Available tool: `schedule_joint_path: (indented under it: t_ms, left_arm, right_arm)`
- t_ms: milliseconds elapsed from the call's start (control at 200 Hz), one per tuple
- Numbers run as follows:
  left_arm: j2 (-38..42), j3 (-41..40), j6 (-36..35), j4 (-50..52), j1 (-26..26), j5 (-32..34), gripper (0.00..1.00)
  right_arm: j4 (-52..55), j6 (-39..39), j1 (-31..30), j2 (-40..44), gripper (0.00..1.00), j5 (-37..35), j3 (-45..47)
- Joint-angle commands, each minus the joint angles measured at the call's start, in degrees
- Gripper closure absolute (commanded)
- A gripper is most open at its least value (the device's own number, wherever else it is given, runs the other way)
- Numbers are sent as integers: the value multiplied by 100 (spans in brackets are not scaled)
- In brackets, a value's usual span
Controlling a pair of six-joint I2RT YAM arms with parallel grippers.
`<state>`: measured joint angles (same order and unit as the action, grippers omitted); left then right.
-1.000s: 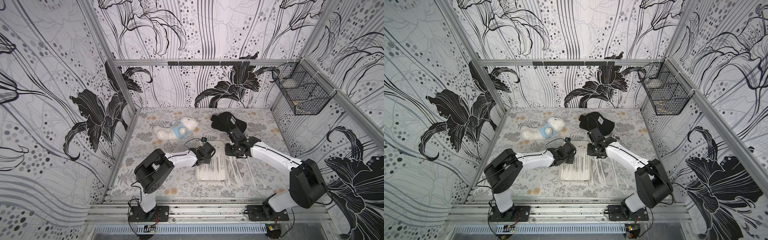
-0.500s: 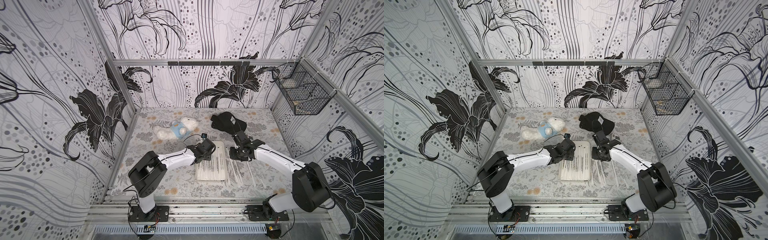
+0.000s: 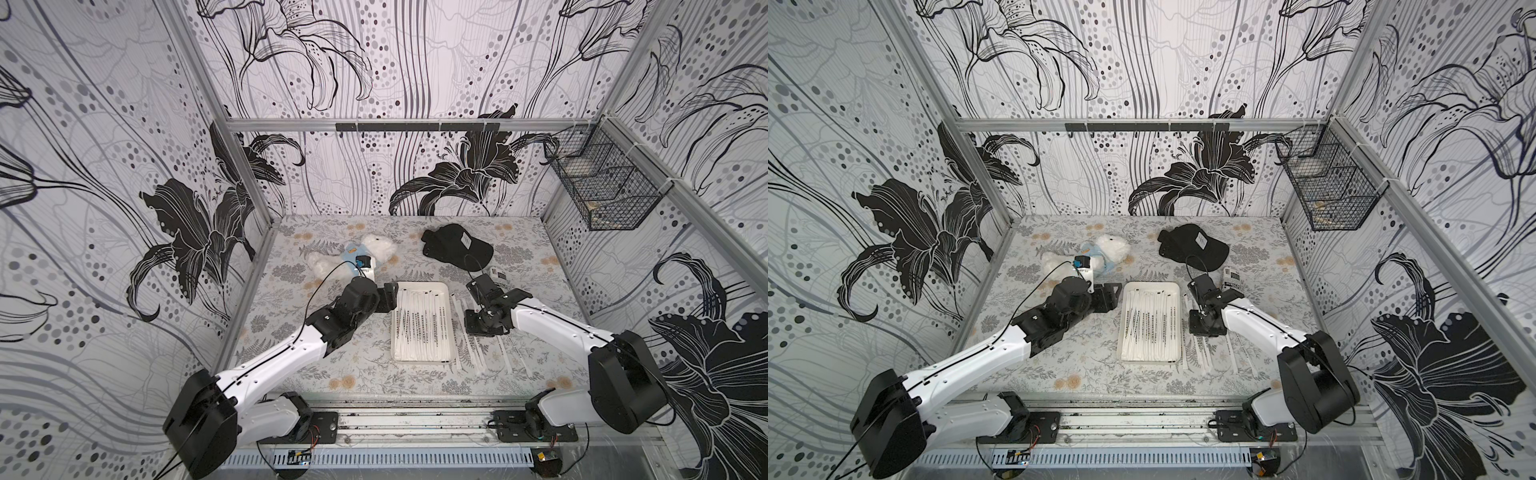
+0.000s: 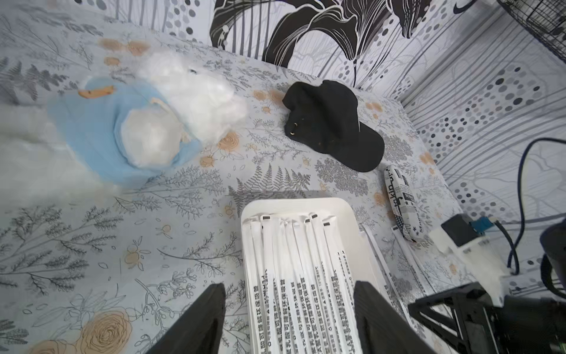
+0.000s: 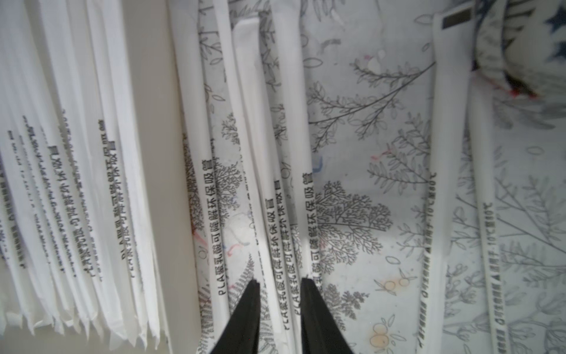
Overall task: Put the straws into the storage box
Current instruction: Pick up the straw from the center of the board.
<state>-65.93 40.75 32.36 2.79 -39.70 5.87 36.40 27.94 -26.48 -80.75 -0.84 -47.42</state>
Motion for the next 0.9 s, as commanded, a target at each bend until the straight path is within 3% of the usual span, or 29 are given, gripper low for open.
schedule_joint_path:
  t_ms: [0, 245, 896]
  left_arm:
    - [228, -249, 255, -1220, -36, -817, 29]
    - [39, -357, 380, -1371, -44, -1138, 29]
    - [-348, -309, 350, -1460, -81, -1250, 30]
  right_arm:
    - [258, -146, 303, 210, 73, -281, 195]
    - [261, -209, 927, 261, 68, -552, 392]
    - [-176, -164, 960, -508, 69, -984, 356]
